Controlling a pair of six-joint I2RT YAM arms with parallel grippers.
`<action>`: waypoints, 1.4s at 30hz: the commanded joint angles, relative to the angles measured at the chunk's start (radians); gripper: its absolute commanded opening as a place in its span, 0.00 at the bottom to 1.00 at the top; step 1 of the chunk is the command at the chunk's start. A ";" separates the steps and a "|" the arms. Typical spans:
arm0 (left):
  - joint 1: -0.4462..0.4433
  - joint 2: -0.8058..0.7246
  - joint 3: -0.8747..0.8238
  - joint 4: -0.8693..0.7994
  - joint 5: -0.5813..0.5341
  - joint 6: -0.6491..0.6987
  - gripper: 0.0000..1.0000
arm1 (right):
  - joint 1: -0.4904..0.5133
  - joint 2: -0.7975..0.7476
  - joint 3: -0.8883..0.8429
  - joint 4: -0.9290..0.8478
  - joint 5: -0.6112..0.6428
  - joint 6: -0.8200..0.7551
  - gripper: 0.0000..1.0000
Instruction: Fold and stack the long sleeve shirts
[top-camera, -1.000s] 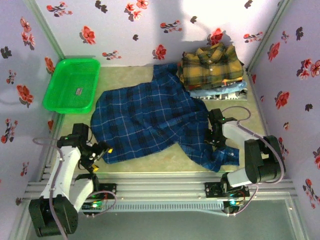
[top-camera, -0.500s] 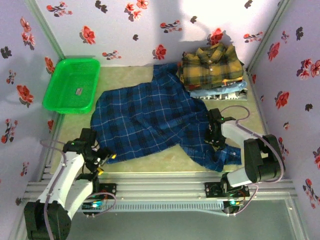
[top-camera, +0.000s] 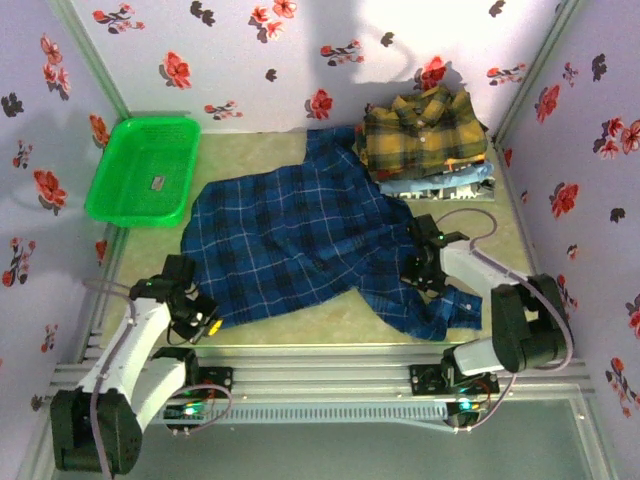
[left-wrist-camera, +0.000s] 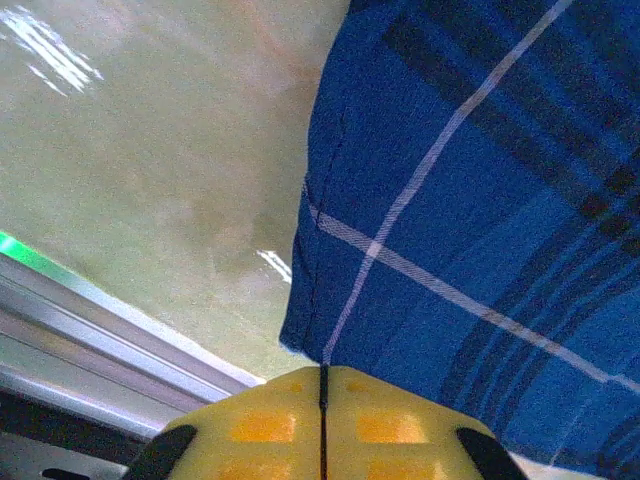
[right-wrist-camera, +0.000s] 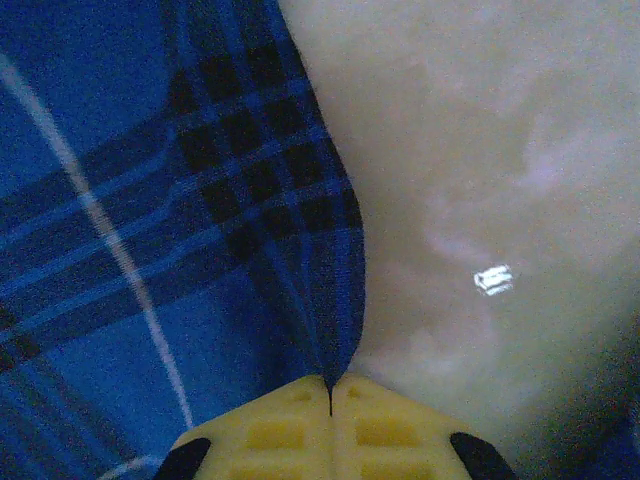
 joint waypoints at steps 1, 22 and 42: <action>0.008 -0.039 0.029 -0.087 -0.056 0.021 0.00 | 0.004 -0.086 0.052 -0.099 0.027 0.025 0.00; -0.017 -0.136 0.099 -0.169 -0.028 -0.011 0.27 | -0.020 -0.249 0.060 -0.267 0.085 -0.011 0.00; -0.108 0.082 -0.043 0.117 -0.022 -0.099 0.51 | -0.017 -0.235 0.070 -0.235 0.044 -0.019 0.00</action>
